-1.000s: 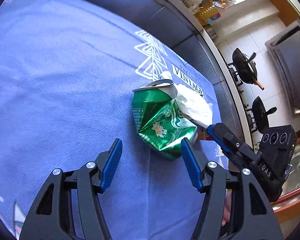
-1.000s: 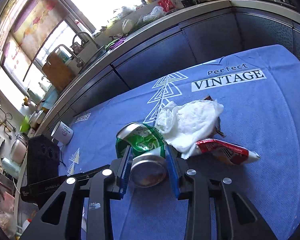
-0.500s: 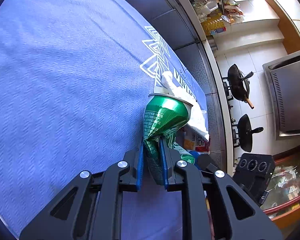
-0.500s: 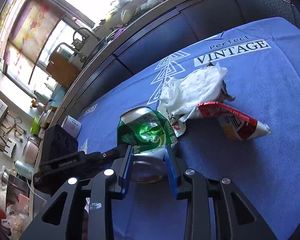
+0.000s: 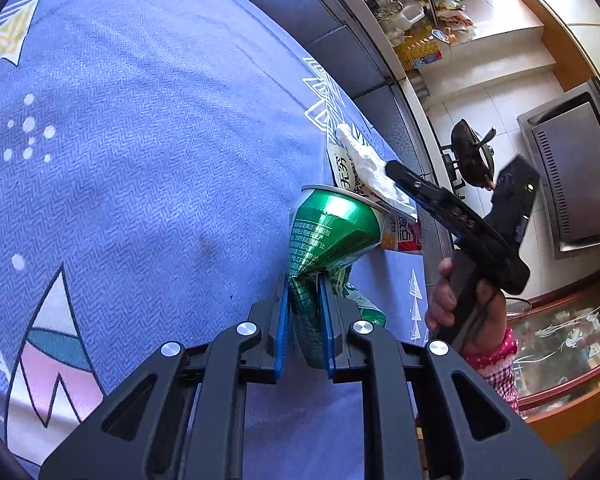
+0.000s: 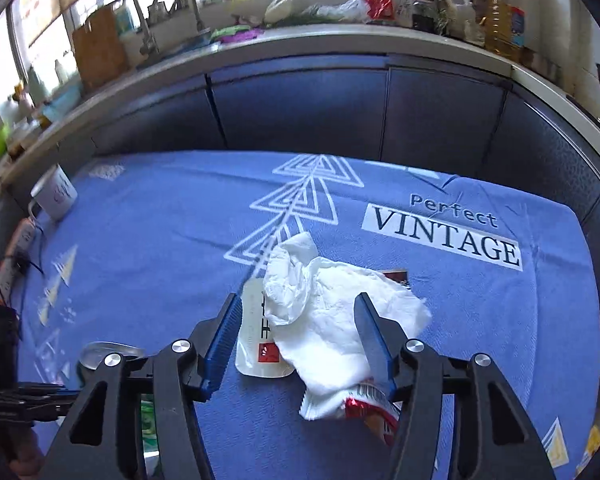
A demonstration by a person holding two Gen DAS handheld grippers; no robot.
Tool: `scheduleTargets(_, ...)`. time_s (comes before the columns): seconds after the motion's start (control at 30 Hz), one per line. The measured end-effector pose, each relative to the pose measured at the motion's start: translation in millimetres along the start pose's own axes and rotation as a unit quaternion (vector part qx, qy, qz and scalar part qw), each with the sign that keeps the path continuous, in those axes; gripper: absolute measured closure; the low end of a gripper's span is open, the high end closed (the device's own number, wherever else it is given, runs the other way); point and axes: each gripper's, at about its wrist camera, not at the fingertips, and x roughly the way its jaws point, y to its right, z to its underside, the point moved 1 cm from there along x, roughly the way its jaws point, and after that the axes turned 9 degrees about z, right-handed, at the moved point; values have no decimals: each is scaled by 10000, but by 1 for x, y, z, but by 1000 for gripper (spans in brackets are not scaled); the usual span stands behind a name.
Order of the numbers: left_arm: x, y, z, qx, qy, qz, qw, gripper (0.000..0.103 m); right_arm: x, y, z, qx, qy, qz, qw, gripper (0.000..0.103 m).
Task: Collect trash
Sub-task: 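Grasp the crushed green can with the left tool while the right tool grasps the white plastic bag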
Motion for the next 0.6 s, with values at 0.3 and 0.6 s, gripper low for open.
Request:
scheduleTargets(0.3, 10, 14, 12, 236, -217, -22, 9995, 89, -13, 13, 54, 358, -211, -298, 9987, 96)
scheduleTargets(0.6, 21, 32, 34, 397, -469, -30, 9981, 90, -114, 64, 145, 1762, 825, -1574, 9682, 96)
